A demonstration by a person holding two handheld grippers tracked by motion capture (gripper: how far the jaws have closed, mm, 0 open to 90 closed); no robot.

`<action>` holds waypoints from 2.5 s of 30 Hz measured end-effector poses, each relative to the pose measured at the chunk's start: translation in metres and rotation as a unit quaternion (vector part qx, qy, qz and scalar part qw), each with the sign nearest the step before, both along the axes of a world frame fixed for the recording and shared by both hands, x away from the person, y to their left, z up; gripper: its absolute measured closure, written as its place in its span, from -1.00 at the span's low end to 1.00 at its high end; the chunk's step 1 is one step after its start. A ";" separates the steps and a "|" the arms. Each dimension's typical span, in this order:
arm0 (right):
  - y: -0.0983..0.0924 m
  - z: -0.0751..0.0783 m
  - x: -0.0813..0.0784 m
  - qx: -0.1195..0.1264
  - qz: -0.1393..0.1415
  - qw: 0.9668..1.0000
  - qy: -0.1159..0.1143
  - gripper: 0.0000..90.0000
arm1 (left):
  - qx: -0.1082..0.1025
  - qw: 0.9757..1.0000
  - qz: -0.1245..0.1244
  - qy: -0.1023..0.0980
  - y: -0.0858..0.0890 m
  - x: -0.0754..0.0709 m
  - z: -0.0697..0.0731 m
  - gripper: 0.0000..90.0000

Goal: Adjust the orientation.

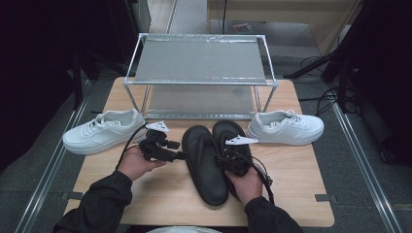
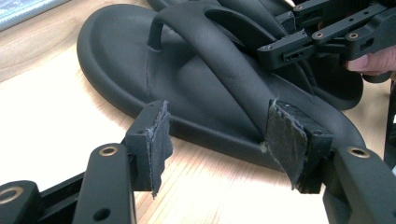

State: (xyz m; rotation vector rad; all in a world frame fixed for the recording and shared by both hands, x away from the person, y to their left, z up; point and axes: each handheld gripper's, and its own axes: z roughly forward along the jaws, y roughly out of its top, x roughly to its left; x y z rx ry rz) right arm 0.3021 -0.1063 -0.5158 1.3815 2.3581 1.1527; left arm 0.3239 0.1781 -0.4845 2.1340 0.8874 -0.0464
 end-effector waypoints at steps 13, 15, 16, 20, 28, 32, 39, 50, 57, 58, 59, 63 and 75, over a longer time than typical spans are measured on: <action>-0.003 0.003 0.003 0.008 -0.022 0.999 0.024 0.63 | -0.005 1.000 -0.001 -0.008 0.000 -0.001 0.002 -0.13; -0.004 0.003 0.003 0.008 -0.024 0.999 0.025 0.68 | -0.004 1.000 -0.001 -0.007 0.000 -0.001 0.001 -0.14; -0.005 0.004 0.003 0.006 -0.024 0.999 0.026 0.70 | -0.004 1.000 -0.001 -0.007 0.000 -0.001 0.002 -0.14; -0.005 0.006 0.004 -0.004 -0.014 1.000 0.018 0.70 | -0.007 1.000 -0.001 -0.004 0.001 -0.001 0.002 -0.14; -0.004 0.012 0.007 -0.001 -0.008 1.000 0.017 0.70 | -0.007 1.000 0.006 -0.005 0.006 -0.004 0.002 -0.14; -0.003 0.017 0.010 0.003 -0.002 1.000 0.015 0.70 | -0.006 1.000 0.012 -0.005 0.011 -0.006 0.002 -0.15; 0.001 0.024 0.016 0.011 0.010 1.000 0.008 0.70 | -0.003 1.000 0.024 -0.006 0.019 -0.012 0.002 -0.15; 0.011 0.035 0.034 0.016 0.016 1.000 0.001 0.70 | 0.001 0.999 0.041 -0.005 0.029 -0.022 0.000 -0.16; 0.026 0.042 0.063 0.013 0.020 1.000 -0.010 0.70 | 0.000 0.999 0.044 -0.003 0.032 -0.023 0.000 -0.16; 0.033 0.044 0.072 0.009 0.017 1.000 -0.015 0.70 | -0.001 0.999 0.045 -0.003 0.032 -0.023 0.000 -0.16; 0.033 0.044 0.072 0.009 0.017 1.000 -0.015 0.70 | -0.001 0.999 0.044 -0.003 0.032 -0.023 0.000 -0.16; 0.044 0.043 0.092 -0.001 0.005 1.000 -0.025 0.70 | 0.000 0.999 0.037 -0.003 0.029 -0.023 -0.001 -0.16; 0.059 0.021 0.141 -0.013 -0.073 0.997 -0.018 0.70 | -0.004 1.000 0.025 -0.003 0.025 -0.023 0.000 -0.16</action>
